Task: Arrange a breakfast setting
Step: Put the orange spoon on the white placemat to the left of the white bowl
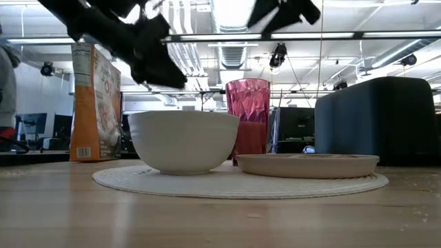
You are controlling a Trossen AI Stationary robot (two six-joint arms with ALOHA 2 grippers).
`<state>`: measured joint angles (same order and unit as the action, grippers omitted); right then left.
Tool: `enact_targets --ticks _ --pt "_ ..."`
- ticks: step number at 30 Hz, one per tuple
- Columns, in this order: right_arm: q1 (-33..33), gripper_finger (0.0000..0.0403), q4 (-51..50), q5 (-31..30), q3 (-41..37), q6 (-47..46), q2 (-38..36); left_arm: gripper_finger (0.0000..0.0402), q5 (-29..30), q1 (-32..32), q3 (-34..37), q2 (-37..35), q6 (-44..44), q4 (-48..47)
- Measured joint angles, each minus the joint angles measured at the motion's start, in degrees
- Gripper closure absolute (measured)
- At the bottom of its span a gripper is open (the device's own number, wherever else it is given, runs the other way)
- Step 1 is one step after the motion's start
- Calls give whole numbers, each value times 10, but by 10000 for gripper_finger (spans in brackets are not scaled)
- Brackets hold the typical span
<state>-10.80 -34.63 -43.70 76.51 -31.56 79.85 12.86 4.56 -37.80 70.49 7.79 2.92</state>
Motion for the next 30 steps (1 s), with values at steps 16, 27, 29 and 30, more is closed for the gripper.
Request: enact_targets --ticks 16,27,29,30 --pt "216 202 -72 10 -15 -62 5 196 -19 -8 0 -116 -29 -5" --pt "282 211 -72 43 -21 -101 13 196 -19 -8 0 -115 -28 -22" --pt "291 211 -71 57 -21 -114 13 196 -19 -8 0 -115 -29 -23" --pt "295 211 -71 63 -21 -117 13 196 -19 -8 0 -115 -30 -23"
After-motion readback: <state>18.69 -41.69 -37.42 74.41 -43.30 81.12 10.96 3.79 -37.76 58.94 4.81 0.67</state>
